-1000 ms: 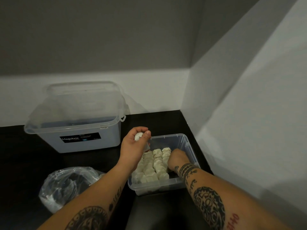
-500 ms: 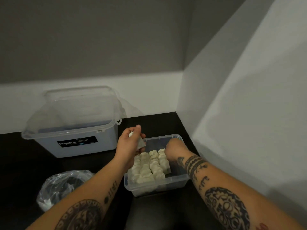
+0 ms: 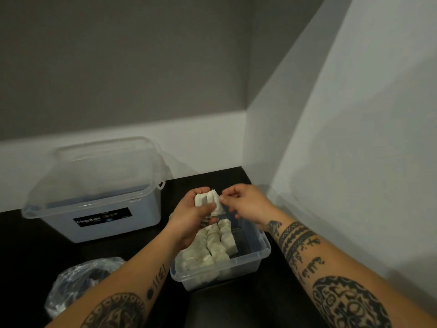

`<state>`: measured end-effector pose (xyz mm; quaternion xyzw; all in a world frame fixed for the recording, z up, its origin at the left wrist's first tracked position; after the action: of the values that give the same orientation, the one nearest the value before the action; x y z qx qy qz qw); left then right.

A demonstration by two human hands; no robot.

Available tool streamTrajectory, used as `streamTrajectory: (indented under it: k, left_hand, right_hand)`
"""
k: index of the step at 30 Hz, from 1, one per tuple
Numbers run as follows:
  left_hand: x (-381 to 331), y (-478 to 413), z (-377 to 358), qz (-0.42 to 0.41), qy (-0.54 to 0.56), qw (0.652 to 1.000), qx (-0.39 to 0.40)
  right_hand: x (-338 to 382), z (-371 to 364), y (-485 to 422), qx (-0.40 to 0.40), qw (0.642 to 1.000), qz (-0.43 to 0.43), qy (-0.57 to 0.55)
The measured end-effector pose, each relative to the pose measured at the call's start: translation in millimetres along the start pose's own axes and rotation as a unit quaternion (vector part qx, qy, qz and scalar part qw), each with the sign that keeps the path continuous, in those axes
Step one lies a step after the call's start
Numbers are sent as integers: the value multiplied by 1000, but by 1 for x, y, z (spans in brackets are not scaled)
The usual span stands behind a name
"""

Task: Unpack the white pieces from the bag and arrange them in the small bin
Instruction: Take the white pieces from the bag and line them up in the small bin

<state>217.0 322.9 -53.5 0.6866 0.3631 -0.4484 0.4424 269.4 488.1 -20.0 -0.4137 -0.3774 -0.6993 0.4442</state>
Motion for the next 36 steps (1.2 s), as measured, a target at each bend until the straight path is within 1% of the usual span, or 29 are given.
streamTrajectory:
  k: [4,8,14,18,20,22,24,26,29,32,34,36]
  left_hand:
    - [1,1,2,-29,-39,999,-4]
    - [4,1,6,-53,-82,994,-37]
    - [5,-1,9,-57,-70,996,-14]
    - [7,-6,14,-59,-83,994,-34]
    - [10,-10,18,-71,-79,992,-64]
    - [13,-14,22,-77,-56,992,-87]
    - [16,-16,23,-77,-43,992,-93]
    - [18,-16,21,-80,-45,992,-85]
    - [21,-16,20,-84,-53,992,-77]
    - [23,-17,19,-78,-55,992,-76]
    - [24,-18,19,-75,-59,992,-76]
    - [24,-17,18,-73,-56,993,-72]
  right_hand:
    - [-6,-5,1,-7,1000,17,9]
    - [-7,-9,1,-8,1000,23,11]
    - [-7,-15,0,24,999,12,-35]
    - [-9,-15,-4,-15,1000,-2,-13]
    - [-15,-18,-7,-38,998,-28,44]
    - [-25,-24,-11,-20,985,-65,160]
    - [-34,-35,-14,17,953,-94,289]
    - [-43,-45,-17,19,927,-113,356]
    - [-52,-55,-19,24,907,-135,398]
    - [-60,-58,-20,51,893,-146,422]
    - [-66,-60,-22,61,889,-150,428]
    - [-71,-62,-25,52,890,-158,425]
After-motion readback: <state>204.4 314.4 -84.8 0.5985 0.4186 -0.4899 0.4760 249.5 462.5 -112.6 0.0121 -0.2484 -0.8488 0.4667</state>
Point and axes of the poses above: each hand's wrist, its own y-axis away from the middle knuckle, its own z-axis out of the back of the hand, x = y × z, the point moved 1 cm from there along -y, towards the middle knuckle, and after that the axes turned 6 degrees about -x, right-handed, at the moved point
